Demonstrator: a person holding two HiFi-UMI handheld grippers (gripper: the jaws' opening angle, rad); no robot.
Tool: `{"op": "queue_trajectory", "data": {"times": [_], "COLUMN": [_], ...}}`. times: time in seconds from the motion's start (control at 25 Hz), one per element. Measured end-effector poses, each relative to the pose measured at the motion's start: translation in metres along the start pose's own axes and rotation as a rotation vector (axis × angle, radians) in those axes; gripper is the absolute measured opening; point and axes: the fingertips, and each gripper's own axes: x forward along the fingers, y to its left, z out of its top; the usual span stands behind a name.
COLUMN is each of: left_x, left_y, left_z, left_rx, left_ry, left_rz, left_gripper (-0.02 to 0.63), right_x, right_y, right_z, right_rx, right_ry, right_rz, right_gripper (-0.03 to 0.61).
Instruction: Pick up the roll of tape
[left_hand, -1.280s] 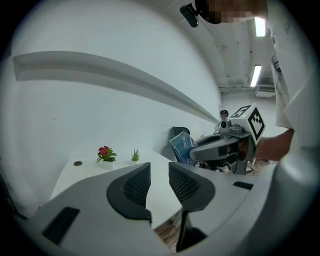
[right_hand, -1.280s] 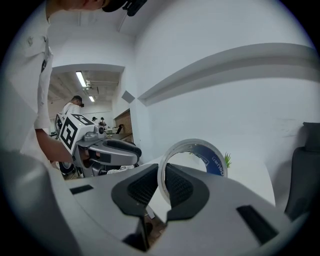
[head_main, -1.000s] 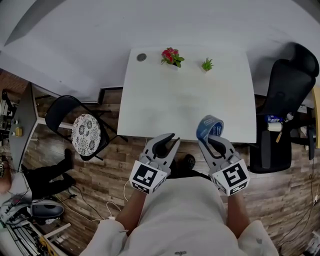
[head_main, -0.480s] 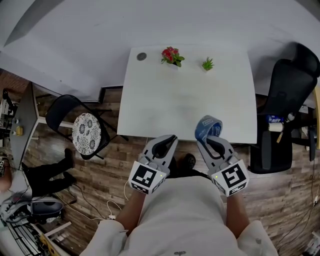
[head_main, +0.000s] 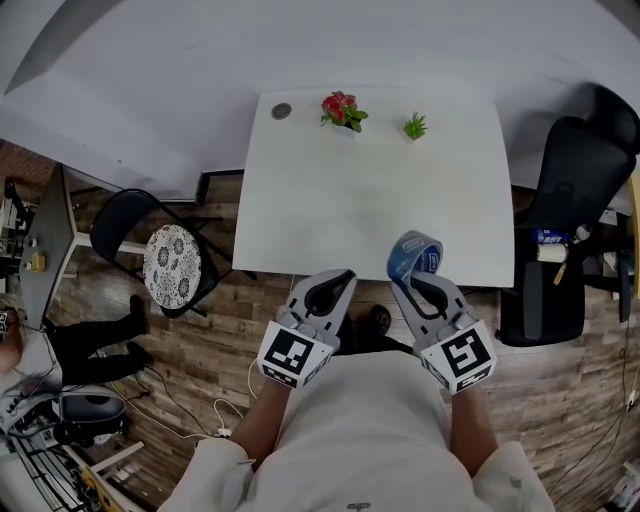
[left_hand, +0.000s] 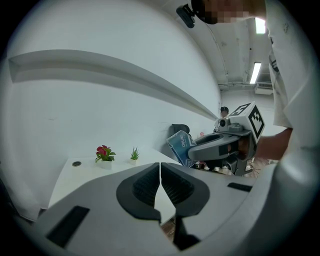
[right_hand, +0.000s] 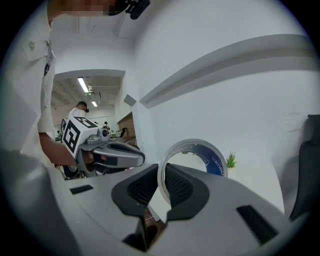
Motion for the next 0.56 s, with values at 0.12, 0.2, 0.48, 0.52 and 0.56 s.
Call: {"op": "queue_trajectory", "data": {"times": [0.12, 0.2, 0.48, 0.52, 0.56], "left_x": [0.0003, 0.0007, 0.0035, 0.0043, 0.0051], "left_y": [0.0026, 0.0054, 0.0084, 0.0087, 0.0090], "left_z": [-0.0013, -0.0020, -0.0004, -0.0006, -0.0009], "left_rx": [-0.001, -0.003, -0.002, -0.001, 0.000], "left_ry": [0.009, 0.013, 0.010, 0.011, 0.012], "left_rz": [0.002, 0.006, 0.012, 0.013, 0.014], "left_gripper": [0.025, 0.025, 0.025, 0.025, 0.025], "right_x": [0.0020, 0.0043, 0.0070, 0.0073, 0.0076], "right_y": [-0.0015, -0.0023, -0.0053, -0.0062, -0.0072], "right_z": [0.0002, 0.0007, 0.0003, -0.0001, -0.0006], "right_rx": [0.006, 0.005, 0.007, 0.008, 0.009], "right_ry": [0.000, 0.000, -0.003, -0.003, -0.002], "right_rz": [0.000, 0.002, 0.005, 0.004, 0.002], "right_gripper": [0.048, 0.048, 0.048, 0.048, 0.048]}}
